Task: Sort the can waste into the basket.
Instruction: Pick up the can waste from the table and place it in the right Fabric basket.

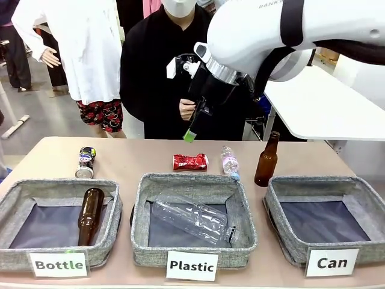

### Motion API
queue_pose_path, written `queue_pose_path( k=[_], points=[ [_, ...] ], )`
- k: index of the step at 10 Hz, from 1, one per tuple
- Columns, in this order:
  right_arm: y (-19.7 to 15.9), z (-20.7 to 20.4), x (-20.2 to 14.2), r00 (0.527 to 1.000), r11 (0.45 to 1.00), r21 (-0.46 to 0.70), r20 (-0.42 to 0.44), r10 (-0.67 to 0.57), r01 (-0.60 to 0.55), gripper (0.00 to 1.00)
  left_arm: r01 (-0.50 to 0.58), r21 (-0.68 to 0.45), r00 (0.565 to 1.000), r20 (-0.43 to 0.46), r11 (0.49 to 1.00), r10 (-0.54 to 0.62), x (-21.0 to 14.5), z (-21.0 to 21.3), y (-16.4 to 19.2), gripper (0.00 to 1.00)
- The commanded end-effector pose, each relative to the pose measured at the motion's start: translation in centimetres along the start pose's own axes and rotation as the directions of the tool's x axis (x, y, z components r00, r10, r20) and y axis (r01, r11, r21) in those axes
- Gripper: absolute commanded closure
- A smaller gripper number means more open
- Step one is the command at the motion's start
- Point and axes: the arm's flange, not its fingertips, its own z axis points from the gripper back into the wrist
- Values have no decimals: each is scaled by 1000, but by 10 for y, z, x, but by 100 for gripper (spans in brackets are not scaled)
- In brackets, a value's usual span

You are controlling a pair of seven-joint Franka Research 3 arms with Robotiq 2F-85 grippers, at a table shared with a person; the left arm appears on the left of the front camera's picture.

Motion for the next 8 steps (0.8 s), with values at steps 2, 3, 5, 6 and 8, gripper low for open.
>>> queue_pose_path(
  k=[2, 3, 5, 6, 8],
  points=[
    [0, 0, 0, 1000, 1000, 0, 0, 0, 0, 0, -12, 5, 1000, -9, 1000, 12, -5, 0, -1, 0],
    [-27, -7, 9, 999, 995, 95, -47, -20, 25, 0, -12, 5, 1000, -9, 1000, 12, -5, 0, -1, 0],
    [-58, -16, 26, 997, 989, 149, -72, 38, -27, 0, -12, 5, 1000, -9, 1000, 12, -5, 0, -1, 0],
    [-69, -21, 32, 992, 985, 166, -106, 74, -56, 0, -12, 5, 1000, -9, 1000, 12, -5, 0, -1, 0],
    [-93, -53, 38, 980, 969, 236, -167, 107, -66, 0, -12, 5, 1000, -9, 1000, 12, -5, 0, -1, 0]
  ],
)
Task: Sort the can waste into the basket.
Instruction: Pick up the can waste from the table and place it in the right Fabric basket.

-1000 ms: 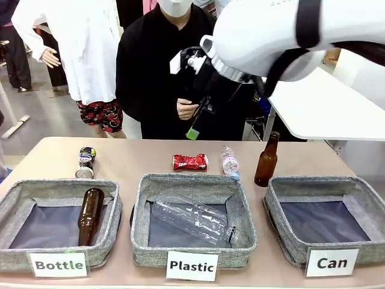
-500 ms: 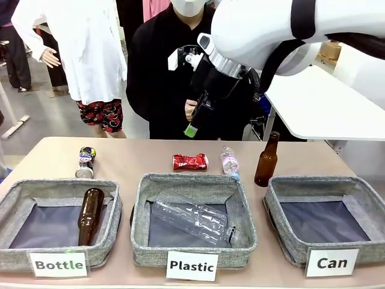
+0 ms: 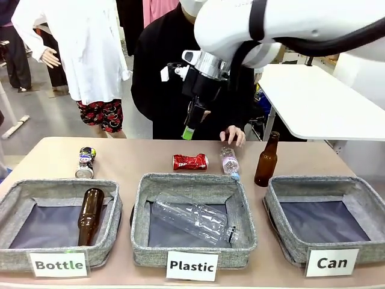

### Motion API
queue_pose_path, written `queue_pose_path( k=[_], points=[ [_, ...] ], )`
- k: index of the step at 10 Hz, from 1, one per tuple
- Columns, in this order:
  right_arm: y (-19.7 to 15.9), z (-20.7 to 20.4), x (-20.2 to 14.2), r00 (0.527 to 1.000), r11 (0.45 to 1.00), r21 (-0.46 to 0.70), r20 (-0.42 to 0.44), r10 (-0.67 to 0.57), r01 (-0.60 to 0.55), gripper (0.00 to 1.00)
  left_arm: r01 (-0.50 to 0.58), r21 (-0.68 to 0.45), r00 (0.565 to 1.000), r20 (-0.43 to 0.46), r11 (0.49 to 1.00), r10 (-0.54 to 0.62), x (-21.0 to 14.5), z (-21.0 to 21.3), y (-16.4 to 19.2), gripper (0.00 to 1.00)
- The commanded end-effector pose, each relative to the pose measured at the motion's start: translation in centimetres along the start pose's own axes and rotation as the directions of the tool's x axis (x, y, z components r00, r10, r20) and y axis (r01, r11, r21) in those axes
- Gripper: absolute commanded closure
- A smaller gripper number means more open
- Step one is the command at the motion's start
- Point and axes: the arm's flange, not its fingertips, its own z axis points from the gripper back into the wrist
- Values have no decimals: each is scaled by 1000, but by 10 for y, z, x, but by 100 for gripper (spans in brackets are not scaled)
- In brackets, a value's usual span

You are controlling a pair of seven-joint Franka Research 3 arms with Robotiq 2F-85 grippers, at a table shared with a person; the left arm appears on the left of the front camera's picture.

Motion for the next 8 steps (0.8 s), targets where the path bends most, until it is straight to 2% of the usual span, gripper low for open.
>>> queue_pose_path(
  k=[1, 2, 3, 4, 6, 8],
  points=[
    [-29, -5, 19, 997, 997, 70, -68, 46, -41, 0, -12, 6, 1000, -8, 1000, 12, -5, 0, -1, 0],
    [-26, -9, 17, 995, 997, 78, -91, 31, -24, 0, -12, 6, 1000, -8, 1000, 12, -5, 0, -1, 0],
    [-1, 1, 11, 994, 992, 98, -70, 82, -75, 0, -12, 6, 1000, -8, 1000, 12, -5, 0, -1, 0],
    [43, 27, -4, 993, 992, 67, -41, 113, -110, 0, -12, 6, 1000, -8, 1000, 12, -5, 0, -1, 0],
    [119, 65, -44, 1000, 985, 171, -5, 13, -12, 0, -12, 6, 1000, -8, 1000, 12, -5, 0, -1, 0],
    [163, 93, -93, 994, 979, 187, 45, -96, 86, 0, -12, 6, 1000, -8, 1000, 12, -5, 0, -1, 0]
  ],
)
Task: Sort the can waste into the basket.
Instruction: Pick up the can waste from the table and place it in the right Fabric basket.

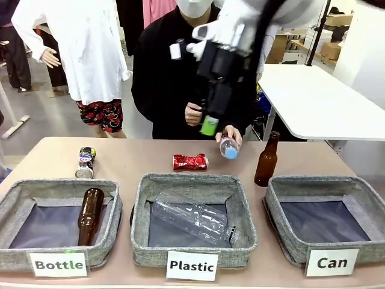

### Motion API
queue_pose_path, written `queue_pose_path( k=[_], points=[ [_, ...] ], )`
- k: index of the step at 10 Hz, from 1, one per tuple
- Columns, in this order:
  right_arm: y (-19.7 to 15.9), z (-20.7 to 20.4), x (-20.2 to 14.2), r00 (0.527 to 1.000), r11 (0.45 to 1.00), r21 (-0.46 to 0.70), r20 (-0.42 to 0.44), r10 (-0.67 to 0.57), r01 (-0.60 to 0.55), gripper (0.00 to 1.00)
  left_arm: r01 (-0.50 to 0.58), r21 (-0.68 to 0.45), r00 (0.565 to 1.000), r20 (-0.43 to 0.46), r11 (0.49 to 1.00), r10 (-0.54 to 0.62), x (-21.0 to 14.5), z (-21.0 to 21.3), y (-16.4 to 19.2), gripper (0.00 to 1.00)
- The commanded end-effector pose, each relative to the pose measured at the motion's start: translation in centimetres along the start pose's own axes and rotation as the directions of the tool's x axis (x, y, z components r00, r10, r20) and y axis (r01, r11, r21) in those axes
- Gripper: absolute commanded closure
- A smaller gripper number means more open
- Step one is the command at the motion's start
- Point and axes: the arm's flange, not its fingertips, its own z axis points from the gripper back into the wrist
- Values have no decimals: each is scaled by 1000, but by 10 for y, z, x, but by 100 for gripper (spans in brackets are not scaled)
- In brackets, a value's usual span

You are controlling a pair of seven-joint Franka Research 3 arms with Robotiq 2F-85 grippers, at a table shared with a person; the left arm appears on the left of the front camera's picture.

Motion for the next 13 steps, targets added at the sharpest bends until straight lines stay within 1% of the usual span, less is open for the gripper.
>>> queue_pose_path(
  k=[1, 2, 3, 4, 5, 6, 7, 8, 9, 10, 11, 12, 13],
  points=[
    [29, 12, -72, 977, 992, -35, 177, -115, 123, 0, -13, 5, 1000, -9, 1000, 13, -4, 0, -1, 0],
    [36, 33, -106, 938, 983, -15, 301, -172, 186, 0, -13, 5, 1000, -9, 1000, 13, -4, 0, -1, 0],
    [42, 61, -156, 856, 975, 22, 475, -206, 222, 0, -13, 5, 1000, -9, 1000, 13, -4, 0, -1, 0],
    [51, 77, -204, 740, 975, 60, 642, -202, 215, 0, -13, 5, 1000, -9, 1000, 13, -4, 0, -1, 0],
    [60, 80, -256, 589, 974, 115, 781, -209, 193, 0, -13, 5, 1000, -9, 1000, 13, -4, 0, -1, 0],
    [60, 81, -309, 371, 961, 175, 896, -245, 214, 0, -13, 5, 1000, -9, 1000, 13, -4, 0, -1, 0],
    [53, 70, -363, 106, 938, 250, 954, -281, 242, 0, -13, 5, 1000, -9, 1000, 13, -4, 0, -1, 0],
    [44, 52, -400, -73, 920, 300, 954, -291, 252, 0, -13, 5, 1000, -9, 1000, 13, -4, 0, -1, 0],
    [36, 34, -427, -183, 903, 342, 936, -302, 261, 0, -13, 5, 1000, -9, 1000, 13, -4, 0, -1, 0],
    [33, 21, -441, -224, 905, 342, 931, -289, 252, 0, -13, 5, 1000, -9, 1000, 13, -4, 0, -1, 0],
    [33, 13, -444, -233, 888, 354, 927, -293, 293, 0, -13, 5, 1000, -9, 1000, 13, -4, 0, -1, 0],
    [33, 12, -441, -211, 874, 350, 933, -293, 338, 0, -13, 5, 1000, -9, 1000, 13, -4, 0, -1, 0],
    [33, 14, -433, -137, 882, 310, 950, -279, 355, 0, -13, 5, 1000, -9, 1000, 13, -4, 0, -1, 0]
  ],
)
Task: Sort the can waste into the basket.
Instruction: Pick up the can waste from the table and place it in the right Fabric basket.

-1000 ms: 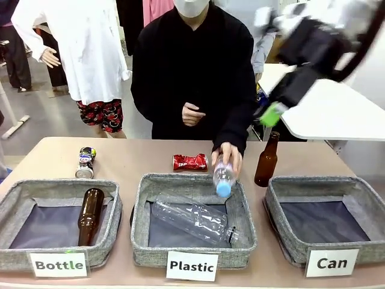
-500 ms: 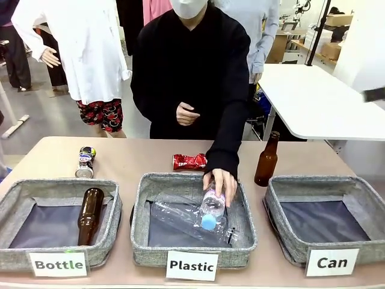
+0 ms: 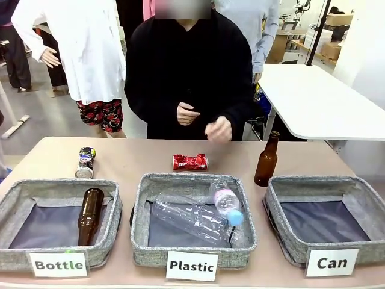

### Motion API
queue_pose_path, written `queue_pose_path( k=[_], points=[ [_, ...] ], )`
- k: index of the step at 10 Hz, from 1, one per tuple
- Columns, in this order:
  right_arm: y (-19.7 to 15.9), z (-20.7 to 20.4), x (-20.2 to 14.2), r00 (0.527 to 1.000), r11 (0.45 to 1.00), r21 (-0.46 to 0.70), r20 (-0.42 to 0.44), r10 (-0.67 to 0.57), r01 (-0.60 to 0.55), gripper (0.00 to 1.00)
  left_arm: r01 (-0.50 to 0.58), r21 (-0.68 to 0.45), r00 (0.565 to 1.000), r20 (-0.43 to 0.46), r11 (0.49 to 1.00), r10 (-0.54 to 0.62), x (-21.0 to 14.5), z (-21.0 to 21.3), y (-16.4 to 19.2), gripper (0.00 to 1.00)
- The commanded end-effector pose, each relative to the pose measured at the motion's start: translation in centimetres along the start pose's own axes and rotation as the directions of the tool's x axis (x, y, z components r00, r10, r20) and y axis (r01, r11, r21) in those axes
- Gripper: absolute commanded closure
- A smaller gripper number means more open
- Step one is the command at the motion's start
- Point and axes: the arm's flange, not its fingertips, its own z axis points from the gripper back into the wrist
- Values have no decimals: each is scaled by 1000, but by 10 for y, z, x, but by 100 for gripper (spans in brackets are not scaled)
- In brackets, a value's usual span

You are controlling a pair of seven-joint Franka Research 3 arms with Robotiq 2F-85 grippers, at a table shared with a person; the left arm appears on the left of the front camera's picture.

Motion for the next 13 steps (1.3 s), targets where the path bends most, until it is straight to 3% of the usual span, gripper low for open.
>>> queue_pose_path(
  k=[1, 4, 7, 10, 11, 12, 13],
  points=[
    [27, -40, -19, 977, 990, -20, -169, 133, -138, 0, -11, 7, 1000, -9, 1000, 11, -4, 0, -1, 0],
    [59, -123, -11, 843, 938, -74, -468, 267, -338, 0, -11, 7, 1000, -9, 1000, 11, -4, 0, -1, 0],
    [87, -238, -16, 652, 841, -188, -721, 233, -508, 0, -11, 7, 1000, -9, 1000, 11, -4, 0, -1, 0],
    [98, -353, -50, 396, 700, -170, -902, 173, -694, 0, -11, 7, 1000, -9, 1000, 11, -4, 0, -1, 0],
    [96, -388, -68, 293, 656, -133, -946, 140, -743, 0, -11, 7, 1000, -9, 1000, 11, -4, 0, -1, 0],
    [89, -432, -91, 147, 613, -50, -983, 109, -789, 0, -11, 7, 1000, -9, 1000, 11, -4, 0, -1, 0],
    [81, -455, -102, 67, 581, -1, -993, 92, -814, 0, -11, 7, 1000, -9, 1000, 11, -4, 0, -1, 0]
  ],
)
